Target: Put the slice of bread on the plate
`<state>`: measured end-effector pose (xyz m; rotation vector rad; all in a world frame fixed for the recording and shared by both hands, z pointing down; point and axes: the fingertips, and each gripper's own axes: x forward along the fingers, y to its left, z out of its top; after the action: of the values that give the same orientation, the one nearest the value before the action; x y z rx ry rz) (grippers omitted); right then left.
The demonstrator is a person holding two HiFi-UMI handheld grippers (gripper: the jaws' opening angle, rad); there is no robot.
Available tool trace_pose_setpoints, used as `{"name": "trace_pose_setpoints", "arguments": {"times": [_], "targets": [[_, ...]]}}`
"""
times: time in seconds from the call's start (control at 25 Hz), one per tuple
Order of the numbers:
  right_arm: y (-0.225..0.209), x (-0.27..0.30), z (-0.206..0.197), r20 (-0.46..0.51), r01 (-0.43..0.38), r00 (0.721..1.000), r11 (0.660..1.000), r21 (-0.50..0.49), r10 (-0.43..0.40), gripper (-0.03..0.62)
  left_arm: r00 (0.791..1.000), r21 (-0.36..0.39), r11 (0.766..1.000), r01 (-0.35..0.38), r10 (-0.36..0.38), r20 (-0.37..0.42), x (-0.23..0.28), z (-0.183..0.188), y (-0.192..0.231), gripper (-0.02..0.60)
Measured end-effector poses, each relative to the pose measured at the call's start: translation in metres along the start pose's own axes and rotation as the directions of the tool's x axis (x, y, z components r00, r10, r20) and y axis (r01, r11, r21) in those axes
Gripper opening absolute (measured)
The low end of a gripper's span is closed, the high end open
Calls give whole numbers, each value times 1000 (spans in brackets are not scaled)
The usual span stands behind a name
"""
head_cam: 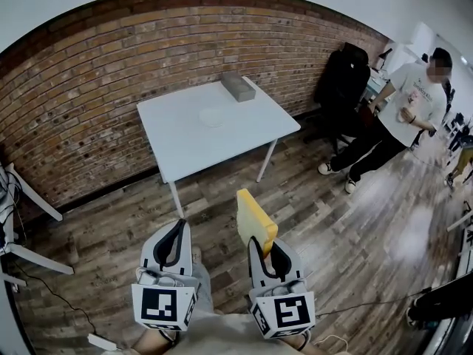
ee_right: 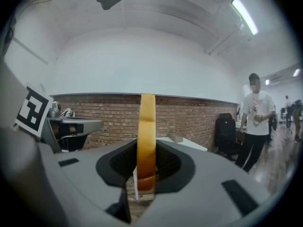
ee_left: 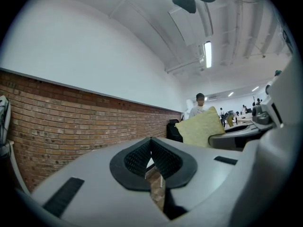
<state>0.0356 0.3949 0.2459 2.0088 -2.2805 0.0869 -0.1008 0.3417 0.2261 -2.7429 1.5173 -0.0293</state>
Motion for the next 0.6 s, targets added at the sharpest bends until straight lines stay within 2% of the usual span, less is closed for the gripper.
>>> {"name": "trace_pose_setpoints", "arguments": {"times": [0.24, 0.6], "targets": [[-19, 68, 10, 20, 26, 999, 1000, -15, -26, 93, 999, 2, 999, 33, -33, 10, 69, -4, 27, 9], [-37, 215, 19, 1, 49, 999, 999, 4, -49, 92, 998, -1, 998, 64, -64, -27, 200, -9, 104, 9]]}}
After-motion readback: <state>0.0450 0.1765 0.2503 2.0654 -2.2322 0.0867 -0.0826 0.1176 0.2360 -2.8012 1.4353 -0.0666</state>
